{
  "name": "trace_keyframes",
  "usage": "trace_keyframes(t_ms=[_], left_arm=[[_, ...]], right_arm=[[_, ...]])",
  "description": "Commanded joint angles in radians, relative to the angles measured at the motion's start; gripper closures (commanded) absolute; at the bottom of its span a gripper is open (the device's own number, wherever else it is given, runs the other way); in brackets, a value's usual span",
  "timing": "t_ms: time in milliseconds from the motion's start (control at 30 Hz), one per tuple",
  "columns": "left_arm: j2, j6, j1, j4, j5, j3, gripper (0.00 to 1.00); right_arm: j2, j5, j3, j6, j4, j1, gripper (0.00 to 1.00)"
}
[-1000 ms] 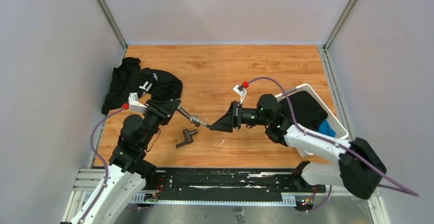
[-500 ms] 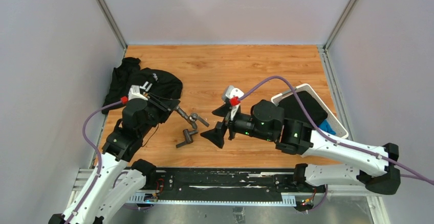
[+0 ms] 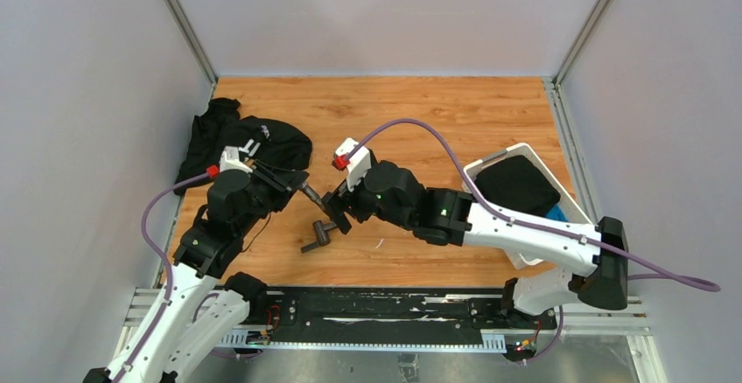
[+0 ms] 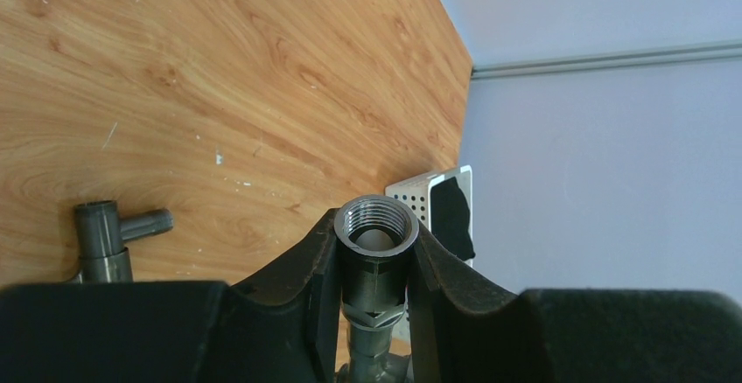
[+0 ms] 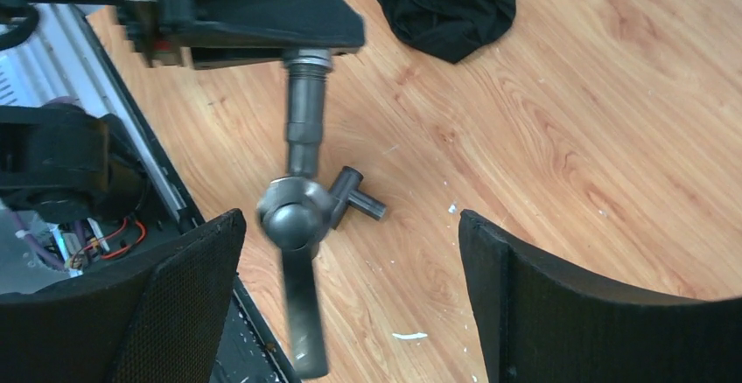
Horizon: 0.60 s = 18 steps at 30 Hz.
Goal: Install the water faucets
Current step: Screw the water faucet onto the adaptor.
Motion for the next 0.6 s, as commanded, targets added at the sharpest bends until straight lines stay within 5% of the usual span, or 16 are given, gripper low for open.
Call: trace_keyframes(t_ms=[0,167,400,567], left_arm=[[0.011,0.005,0.0,0.081,0.042,0.01,1.0],[0.016,0.017,0.0,0.08,0.038,0.023,1.0],[0.029,0.052,0.0,0.144,0.077,0.021,1.0],[0.028,0.087,0.0,0.147,0.125,0.028,1.0]], right_arm=[[0.011,-0.081,-0.04,0.124,0.069,-0.083,0.13],[0.014,-0.325,-0.105,0.272,0.177,-0.17,0.26],[0.015,-0.558,-0.274,0.543,0.447,-0.289,0.74],[0.061,-0.784,-0.382,0.81,0.764,-0.407,0.91]])
